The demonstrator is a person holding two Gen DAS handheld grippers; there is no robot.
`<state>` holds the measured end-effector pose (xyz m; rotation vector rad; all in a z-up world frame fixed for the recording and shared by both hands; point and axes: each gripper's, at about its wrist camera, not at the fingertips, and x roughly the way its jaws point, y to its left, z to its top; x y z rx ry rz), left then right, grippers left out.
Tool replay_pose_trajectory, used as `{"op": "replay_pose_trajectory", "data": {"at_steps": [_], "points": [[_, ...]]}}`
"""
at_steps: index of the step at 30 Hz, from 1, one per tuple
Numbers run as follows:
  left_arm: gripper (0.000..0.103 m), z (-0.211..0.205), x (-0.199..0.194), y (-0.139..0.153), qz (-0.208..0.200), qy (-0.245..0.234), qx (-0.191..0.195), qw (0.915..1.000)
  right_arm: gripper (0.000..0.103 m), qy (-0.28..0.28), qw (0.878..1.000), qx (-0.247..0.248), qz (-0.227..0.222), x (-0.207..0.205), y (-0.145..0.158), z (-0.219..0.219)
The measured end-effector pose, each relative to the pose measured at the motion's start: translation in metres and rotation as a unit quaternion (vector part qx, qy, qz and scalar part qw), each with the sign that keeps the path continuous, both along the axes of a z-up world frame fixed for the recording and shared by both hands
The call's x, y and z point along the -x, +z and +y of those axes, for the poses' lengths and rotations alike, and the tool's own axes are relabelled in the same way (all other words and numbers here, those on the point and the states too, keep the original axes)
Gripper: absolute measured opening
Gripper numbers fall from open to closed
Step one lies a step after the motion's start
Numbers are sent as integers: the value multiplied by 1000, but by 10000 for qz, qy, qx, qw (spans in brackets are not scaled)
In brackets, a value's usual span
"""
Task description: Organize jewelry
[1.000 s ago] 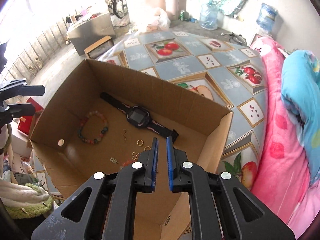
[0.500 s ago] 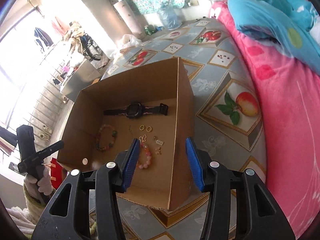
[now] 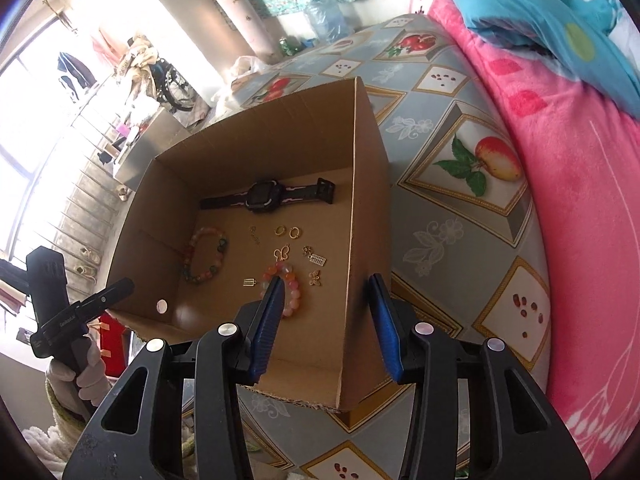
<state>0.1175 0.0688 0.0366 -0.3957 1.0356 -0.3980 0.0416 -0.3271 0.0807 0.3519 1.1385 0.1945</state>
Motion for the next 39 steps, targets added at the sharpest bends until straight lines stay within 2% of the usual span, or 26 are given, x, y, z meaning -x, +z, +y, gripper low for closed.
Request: {"op": "replay_pose_trajectory", "data": {"at_steps": [7,15,18,20,23,25,28,31,33,35,39], "points": [[72,-2,34,1,41,-104,-21,9999,45,-147,9999,0,11,31,3,1],[72,2,63,-1,91,-154,-16,9998,49,-8,9997,194,-115,60,2,10],[72,1,72,0,-147,-89,-83,9998,49,-29,9995,185,-240,65,2,10],[72,3,84,9,-511,204,-326,9979,49,-81,9991,204,-355,72,5,9],[73,0,111,28,-1282,516,-940,9859,53,-352,9951,455,-804,95,17,8],[74,-1,128,34,-1554,663,-1177,9786,59,-505,9894,613,-1217,115,27,8],[78,-6,146,38,-1709,807,-1418,9717,64,-546,9796,824,-1750,142,38,16],[82,-18,163,37,-1771,1283,-1818,9587,77,-531,9693,1018,-2175,166,43,29],[89,-29,173,36,-1909,1407,-2003,9506,86,-484,9652,987,-2374,177,41,37],[92,-41,180,32,-2028,1331,-2145,9461,93,-403,9631,867,-2514,185,37,46],[94,-63,186,28,-2110,1286,-2336,9404,94,-395,9675,722,-2393,186,25,56]]}}
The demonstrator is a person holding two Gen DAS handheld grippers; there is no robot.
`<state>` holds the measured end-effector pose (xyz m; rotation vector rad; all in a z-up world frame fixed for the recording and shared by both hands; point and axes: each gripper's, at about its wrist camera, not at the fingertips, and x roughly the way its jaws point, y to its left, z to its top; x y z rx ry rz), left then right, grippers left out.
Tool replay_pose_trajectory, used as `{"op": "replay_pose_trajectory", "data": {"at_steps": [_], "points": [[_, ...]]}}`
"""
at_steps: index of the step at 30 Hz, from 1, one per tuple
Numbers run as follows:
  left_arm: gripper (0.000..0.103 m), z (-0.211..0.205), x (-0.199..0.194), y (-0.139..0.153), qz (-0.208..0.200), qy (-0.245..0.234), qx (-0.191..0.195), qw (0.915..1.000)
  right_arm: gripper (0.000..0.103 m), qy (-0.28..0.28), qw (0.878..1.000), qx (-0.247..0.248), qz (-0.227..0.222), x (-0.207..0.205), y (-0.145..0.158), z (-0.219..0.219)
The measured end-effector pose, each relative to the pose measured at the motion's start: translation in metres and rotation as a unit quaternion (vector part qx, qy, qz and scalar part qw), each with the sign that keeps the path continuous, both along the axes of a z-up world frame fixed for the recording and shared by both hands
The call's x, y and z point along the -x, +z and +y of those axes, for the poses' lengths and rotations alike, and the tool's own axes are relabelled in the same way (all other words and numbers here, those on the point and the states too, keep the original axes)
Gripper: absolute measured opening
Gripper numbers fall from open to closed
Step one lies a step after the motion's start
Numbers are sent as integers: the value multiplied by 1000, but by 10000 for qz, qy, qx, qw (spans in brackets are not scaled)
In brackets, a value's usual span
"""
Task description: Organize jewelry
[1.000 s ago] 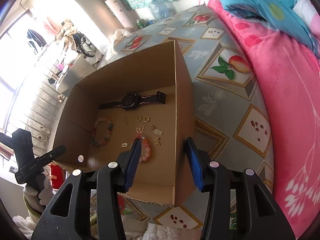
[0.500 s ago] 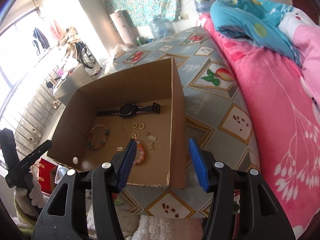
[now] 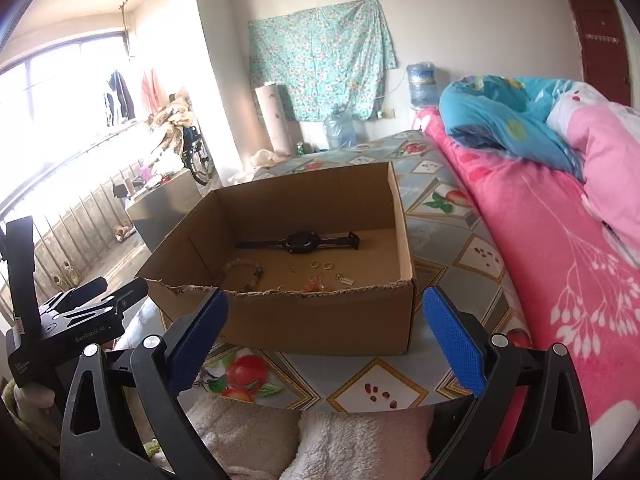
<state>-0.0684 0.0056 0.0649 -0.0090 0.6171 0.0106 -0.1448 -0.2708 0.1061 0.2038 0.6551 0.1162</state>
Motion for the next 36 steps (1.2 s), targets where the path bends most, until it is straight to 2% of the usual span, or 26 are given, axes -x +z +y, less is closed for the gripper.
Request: {"op": "replay_pose_trajectory", "data": {"at_steps": [5,9,12,20,29,36], "points": [[96,-11,-1,-4,-9,2,172,9999,94,-123,9987,322,365,-9,-11,8],[96,-17,-18,-20,655,65,248,9975,94,-12,9960,239,865,-21,-28,8],[96,-17,-25,-33,1017,38,348,9942,94,52,9943,147,1057,-26,-34,11],[96,-29,-34,-49,1570,-260,255,9869,94,161,9915,271,1258,-37,-42,24],[96,-40,-41,-47,1683,-382,179,9848,94,48,9890,345,1441,-41,-48,22],[96,-39,-43,-47,1730,-417,261,9837,94,-40,9886,368,1459,-42,-48,17]]}}
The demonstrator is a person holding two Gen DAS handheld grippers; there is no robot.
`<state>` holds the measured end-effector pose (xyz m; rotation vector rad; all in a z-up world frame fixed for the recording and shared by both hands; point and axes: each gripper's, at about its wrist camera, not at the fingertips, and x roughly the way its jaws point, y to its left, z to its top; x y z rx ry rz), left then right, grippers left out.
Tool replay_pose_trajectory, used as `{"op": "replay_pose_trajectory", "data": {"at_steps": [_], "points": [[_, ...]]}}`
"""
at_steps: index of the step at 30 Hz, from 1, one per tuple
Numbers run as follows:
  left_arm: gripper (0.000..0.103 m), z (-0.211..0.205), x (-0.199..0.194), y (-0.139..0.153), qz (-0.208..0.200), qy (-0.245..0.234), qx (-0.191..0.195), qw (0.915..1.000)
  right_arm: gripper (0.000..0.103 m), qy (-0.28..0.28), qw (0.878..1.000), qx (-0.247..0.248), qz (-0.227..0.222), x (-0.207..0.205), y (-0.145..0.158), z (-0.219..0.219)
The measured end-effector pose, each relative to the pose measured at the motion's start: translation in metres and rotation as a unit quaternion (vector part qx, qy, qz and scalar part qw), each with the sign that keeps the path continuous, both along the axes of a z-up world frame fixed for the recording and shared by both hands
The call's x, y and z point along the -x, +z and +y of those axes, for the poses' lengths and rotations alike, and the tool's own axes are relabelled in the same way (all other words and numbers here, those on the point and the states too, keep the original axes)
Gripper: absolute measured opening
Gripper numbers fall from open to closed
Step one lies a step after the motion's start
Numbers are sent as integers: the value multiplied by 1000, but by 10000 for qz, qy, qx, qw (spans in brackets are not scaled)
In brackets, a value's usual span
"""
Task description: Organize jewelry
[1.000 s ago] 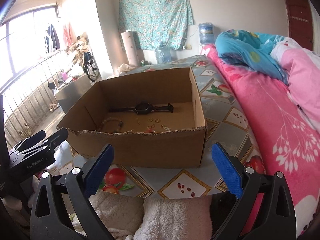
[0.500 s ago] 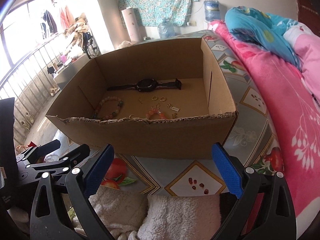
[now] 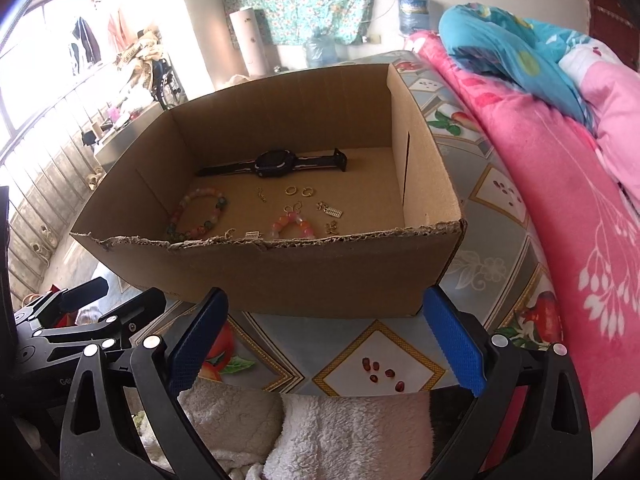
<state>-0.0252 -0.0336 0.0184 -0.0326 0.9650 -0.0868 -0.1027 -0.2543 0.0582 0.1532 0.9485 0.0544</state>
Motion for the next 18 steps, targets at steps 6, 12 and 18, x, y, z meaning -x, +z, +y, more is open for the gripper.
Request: {"op": "replay_pose_trajectory", "data": {"at_steps": [6,12,18], "points": [[96,2,-2,2,-24,-54,-55,10000,94,16,10000,21,9,-1,1,1],[96,3,-6,0,0,-41,-115,9999,94,-4,10000,-12,50,-3,-1,-2],[96,5,-7,-2,33,-9,-134,9999,94,23,10000,-42,81,-4,-2,-2]]}}
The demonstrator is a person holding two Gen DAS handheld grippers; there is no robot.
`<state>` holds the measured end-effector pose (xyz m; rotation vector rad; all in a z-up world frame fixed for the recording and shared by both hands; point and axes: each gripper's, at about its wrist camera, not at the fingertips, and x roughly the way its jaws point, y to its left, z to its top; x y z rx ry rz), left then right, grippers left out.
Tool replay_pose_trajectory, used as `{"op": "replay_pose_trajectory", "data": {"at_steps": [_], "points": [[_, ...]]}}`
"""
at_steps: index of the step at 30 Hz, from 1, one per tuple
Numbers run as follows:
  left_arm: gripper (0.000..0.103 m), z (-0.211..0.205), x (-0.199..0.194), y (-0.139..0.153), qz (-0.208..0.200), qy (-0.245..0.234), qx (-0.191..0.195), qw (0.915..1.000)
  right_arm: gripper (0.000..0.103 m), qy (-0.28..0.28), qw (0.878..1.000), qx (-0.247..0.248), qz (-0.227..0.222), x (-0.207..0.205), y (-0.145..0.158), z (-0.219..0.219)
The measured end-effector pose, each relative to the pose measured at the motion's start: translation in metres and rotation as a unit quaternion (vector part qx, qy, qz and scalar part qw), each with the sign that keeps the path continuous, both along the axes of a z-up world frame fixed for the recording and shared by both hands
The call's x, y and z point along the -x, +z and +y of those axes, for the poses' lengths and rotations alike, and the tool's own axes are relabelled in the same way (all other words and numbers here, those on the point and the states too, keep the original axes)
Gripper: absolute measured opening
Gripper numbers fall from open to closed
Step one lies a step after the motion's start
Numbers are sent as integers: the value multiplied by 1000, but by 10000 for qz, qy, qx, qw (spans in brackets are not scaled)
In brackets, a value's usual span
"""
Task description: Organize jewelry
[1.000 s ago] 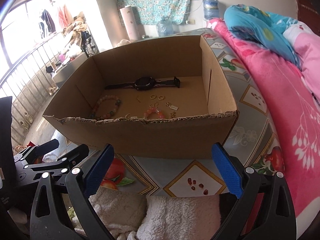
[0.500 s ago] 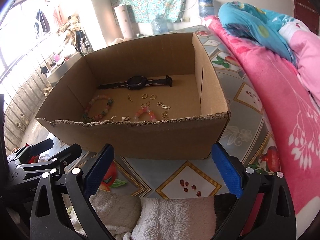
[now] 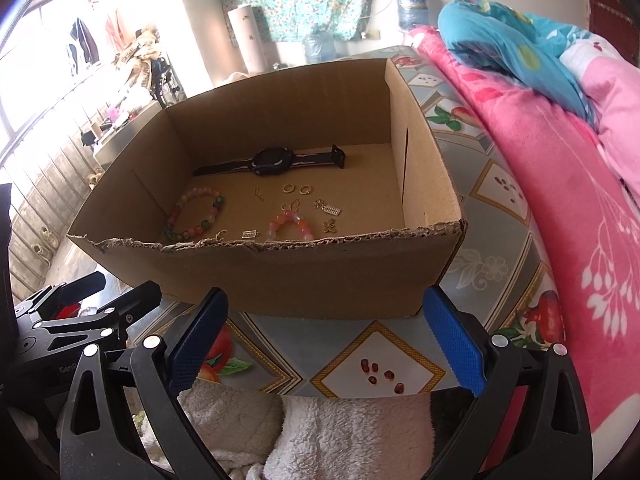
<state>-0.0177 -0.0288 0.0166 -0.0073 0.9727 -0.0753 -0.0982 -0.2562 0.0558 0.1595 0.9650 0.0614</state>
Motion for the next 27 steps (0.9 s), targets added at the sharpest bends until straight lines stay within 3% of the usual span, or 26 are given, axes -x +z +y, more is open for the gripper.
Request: {"op": "replay_pose_trajectory", "data": {"at_steps": [27], "points": [[96,4,-3,-4,77,67,-2,9999,94,79,9999,60,40,-4,-1,9]]}}
